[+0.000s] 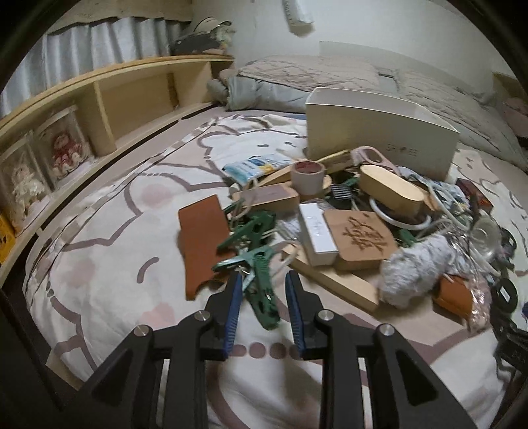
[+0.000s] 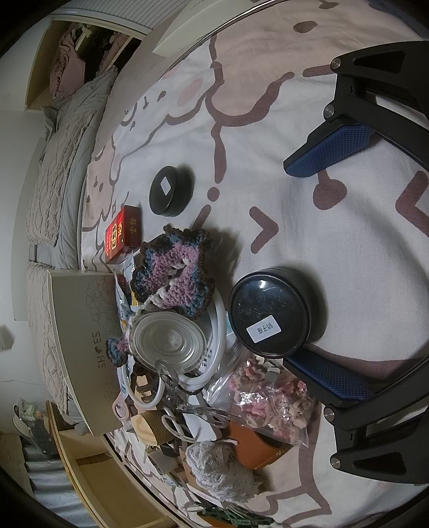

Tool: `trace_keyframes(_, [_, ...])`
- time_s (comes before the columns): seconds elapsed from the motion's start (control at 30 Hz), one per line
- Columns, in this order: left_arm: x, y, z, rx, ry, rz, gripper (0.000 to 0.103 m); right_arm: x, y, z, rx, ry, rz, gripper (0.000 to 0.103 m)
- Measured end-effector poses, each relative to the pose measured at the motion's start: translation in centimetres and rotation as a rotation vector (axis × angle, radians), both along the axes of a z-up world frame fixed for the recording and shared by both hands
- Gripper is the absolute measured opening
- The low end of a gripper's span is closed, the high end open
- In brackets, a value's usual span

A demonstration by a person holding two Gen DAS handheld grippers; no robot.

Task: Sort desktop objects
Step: 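Lift the green clothespin with the left gripper while the right gripper approaches the black tin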

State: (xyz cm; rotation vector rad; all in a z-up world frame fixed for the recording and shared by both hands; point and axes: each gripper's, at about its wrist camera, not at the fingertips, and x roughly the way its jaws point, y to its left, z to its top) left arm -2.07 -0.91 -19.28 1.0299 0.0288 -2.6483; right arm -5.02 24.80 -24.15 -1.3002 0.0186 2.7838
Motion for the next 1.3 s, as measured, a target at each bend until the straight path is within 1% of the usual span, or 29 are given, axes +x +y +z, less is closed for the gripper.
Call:
trace_keyframes(0.1, [0.3,0.4,0.1,0.022,-0.01,-0.02,0.027,0.0,0.0,0.0,-0.001,0.002,0.0,0.103])
trace_keyframes(0.23, [0.3,1.3,-0.5,0.019,-0.042,-0.051,0.027,0.1,0.0,0.0,0.0,0.001,-0.001,0.103])
trace_keyframes(0.37, [-0.1,0.9,-1.6,0.015,-0.093,-0.016,0.027,0.1,0.0,0.0,0.001,0.001,-0.002,0.103])
trace_keyframes(0.5, [-0.5,-0.2,-2.2,0.015,-0.105,0.047,0.027,0.1,0.0,0.0,0.0,0.0,-0.002,0.103])
trace_keyframes(0.7, [-1.2,-0.6,-2.6,0.029,-0.111,0.044,0.026,0.1,0.0,0.1,-0.014,-0.004,0.009,0.103])
trace_keyframes(0.73, [-1.3,-0.6,-2.7,0.033,-0.112,0.041,0.024,0.2,-0.1,0.1,-0.015,-0.003,0.018,0.103])
trace_keyframes(0.77, [-1.3,-0.6,-2.6,0.04,-0.112,0.033,0.016,0.3,-0.2,0.2,-0.016,-0.002,0.027,0.103])
trace_keyframes(0.8, [-1.3,-0.4,-2.6,0.039,-0.113,0.023,0.014,0.3,-0.3,0.3,-0.016,0.0,0.036,0.103])
trace_keyframes(0.87, [-1.2,0.1,-2.6,0.039,-0.114,-0.002,0.011,0.3,-0.4,0.3,-0.02,0.003,0.049,0.103])
trace_keyframes(0.97, [-1.0,1.0,-2.3,0.045,-0.11,-0.048,0.01,0.3,-0.4,0.5,-0.03,0.009,0.056,0.1])
trace_keyframes(1.03, [-0.9,1.6,-2.2,0.048,-0.106,-0.08,0.01,0.2,-0.4,0.8,-0.036,0.02,0.063,0.095])
trace_keyframes(1.1, [-0.7,2.3,-2.0,0.049,-0.103,-0.112,0.01,0.1,-0.5,1.1,-0.032,0.03,0.072,0.093])
trace_keyframes(1.23, [-0.5,2.9,-1.7,0.052,-0.095,-0.146,0.01,-0.2,-0.8,1.2,-0.019,0.029,0.08,0.089])
trace_keyframes(1.27, [-0.5,2.9,-1.6,0.056,-0.097,-0.148,0.01,-0.3,-0.9,1.2,-0.017,0.027,0.083,0.087])
trace_keyframes(1.3, [-0.5,2.8,-1.6,0.06,-0.1,-0.149,0.01,-0.3,-1.0,1.2,-0.015,0.028,0.086,0.083])
